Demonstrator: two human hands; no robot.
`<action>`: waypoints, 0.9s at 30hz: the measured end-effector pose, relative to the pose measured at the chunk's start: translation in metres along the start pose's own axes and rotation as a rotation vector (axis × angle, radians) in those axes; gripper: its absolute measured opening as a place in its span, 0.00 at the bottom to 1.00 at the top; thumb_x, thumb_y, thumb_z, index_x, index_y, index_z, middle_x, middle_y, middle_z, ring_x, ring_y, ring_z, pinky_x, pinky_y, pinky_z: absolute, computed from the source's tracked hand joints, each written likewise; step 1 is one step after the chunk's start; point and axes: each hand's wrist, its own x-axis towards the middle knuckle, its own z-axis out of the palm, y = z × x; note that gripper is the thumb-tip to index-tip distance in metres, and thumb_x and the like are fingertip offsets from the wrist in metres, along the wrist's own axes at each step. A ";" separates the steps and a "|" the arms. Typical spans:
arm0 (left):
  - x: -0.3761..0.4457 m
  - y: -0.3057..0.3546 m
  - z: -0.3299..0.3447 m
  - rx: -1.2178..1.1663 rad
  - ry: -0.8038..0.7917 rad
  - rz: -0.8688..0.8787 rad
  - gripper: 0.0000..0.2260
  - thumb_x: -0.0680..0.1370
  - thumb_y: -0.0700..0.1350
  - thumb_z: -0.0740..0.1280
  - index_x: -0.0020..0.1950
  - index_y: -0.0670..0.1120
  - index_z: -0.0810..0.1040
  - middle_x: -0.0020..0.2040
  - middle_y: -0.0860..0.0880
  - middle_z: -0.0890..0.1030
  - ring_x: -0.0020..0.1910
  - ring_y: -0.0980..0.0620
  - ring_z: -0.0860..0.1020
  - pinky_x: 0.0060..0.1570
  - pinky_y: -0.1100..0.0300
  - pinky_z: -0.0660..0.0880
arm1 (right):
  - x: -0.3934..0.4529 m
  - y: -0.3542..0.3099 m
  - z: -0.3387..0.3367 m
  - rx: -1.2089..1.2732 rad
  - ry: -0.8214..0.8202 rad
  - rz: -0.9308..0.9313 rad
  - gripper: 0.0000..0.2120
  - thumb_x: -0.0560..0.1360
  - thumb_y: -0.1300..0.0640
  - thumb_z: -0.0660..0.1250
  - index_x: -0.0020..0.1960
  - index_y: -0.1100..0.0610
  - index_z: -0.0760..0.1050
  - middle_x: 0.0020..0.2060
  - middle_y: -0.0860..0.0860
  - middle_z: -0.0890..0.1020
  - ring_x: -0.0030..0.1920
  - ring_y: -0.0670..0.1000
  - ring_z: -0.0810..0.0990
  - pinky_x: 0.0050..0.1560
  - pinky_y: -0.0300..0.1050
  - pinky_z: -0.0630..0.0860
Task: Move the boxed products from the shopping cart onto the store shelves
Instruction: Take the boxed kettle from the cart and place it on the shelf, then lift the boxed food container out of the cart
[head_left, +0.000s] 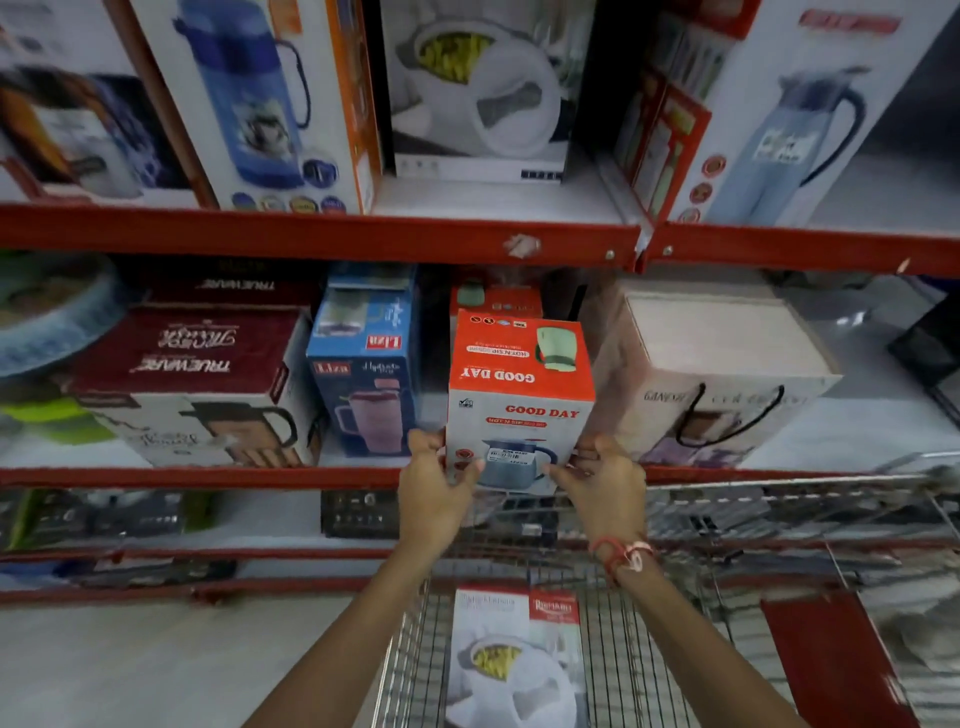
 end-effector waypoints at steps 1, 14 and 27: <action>0.012 0.004 0.004 0.027 0.000 0.017 0.17 0.73 0.43 0.72 0.55 0.44 0.66 0.55 0.44 0.82 0.53 0.48 0.81 0.51 0.54 0.81 | 0.012 -0.003 0.003 -0.011 0.009 -0.004 0.16 0.64 0.57 0.79 0.48 0.58 0.77 0.44 0.55 0.87 0.43 0.51 0.85 0.47 0.48 0.83; 0.080 -0.028 0.025 0.137 -0.064 -0.090 0.16 0.75 0.42 0.69 0.57 0.39 0.65 0.56 0.39 0.81 0.54 0.43 0.80 0.54 0.49 0.79 | 0.080 0.008 0.061 -0.110 -0.084 0.012 0.16 0.64 0.56 0.78 0.48 0.60 0.78 0.44 0.56 0.87 0.47 0.55 0.85 0.49 0.49 0.82; 0.005 -0.092 0.033 0.186 0.059 0.050 0.20 0.73 0.31 0.66 0.64 0.41 0.71 0.60 0.43 0.76 0.54 0.51 0.76 0.56 0.63 0.73 | 0.018 0.099 0.074 -0.111 -0.110 -0.024 0.05 0.73 0.66 0.67 0.49 0.62 0.78 0.43 0.60 0.84 0.40 0.58 0.84 0.42 0.52 0.83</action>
